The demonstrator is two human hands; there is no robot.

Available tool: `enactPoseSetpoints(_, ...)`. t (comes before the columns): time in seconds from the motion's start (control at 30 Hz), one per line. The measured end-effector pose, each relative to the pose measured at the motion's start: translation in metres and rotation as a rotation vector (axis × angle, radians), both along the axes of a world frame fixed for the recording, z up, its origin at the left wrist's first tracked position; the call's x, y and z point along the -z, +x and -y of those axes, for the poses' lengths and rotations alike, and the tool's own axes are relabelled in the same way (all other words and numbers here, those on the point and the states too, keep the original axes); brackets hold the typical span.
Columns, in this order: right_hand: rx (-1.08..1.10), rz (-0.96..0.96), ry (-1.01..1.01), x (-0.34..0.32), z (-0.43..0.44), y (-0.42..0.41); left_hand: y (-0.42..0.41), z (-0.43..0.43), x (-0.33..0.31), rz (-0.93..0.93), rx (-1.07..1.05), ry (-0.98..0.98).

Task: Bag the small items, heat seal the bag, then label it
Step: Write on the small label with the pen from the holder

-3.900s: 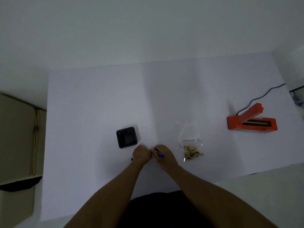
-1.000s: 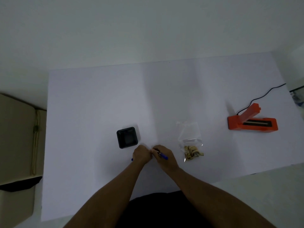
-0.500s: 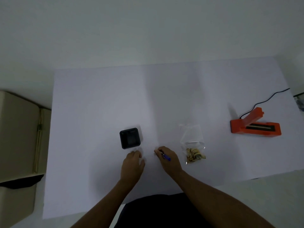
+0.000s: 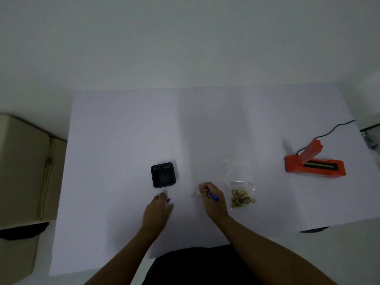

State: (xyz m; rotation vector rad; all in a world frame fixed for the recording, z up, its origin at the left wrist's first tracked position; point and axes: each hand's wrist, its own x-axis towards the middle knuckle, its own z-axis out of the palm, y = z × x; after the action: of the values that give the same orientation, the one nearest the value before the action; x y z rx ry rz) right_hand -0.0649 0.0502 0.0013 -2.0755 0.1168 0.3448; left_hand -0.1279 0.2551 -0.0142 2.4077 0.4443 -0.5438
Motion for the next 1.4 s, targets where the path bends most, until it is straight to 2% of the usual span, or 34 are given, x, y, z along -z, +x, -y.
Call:
enactPoseSetpoints(0.13, -0.061, -0.019, -0.028, -0.002, -0.008, -0.003, 0.002, 0.007, -0.001, 0.02, 0.022, -0.012)
enactPoseSetpoints(0.33, -0.114, -0.084, 0.063, -0.013, -0.021, -0.009, 0.009, 0.007, 0.0, 0.016, -0.01, 0.0)
enactPoseSetpoints(0.47, -0.013, -0.163, 0.264, -0.045, -0.036, -0.002, 0.021, 0.015, -0.036, 0.099, -0.195, -0.316)
enactPoseSetpoints(0.57, 0.07, -0.142, 0.358, -0.071, -0.048, 0.006, 0.031, 0.013, -0.07, 0.129, -0.352, -0.536)
enactPoseSetpoints(0.83, 0.135, -0.03, 0.505, -0.122, -0.072, 0.028, 0.049, 0.004, -0.124, 0.151, -0.513, -0.856)
enactPoseSetpoints(1.03, 0.192, 0.023, 0.537, -0.133, -0.08, 0.037, 0.057, -0.002, -0.147, 0.147, -0.614, -0.951)
enactPoseSetpoints(1.4, 0.21, -0.051, 0.512, -0.132, -0.094, 0.047, 0.06, -0.008, -0.151, 0.079, -0.628, -1.009)
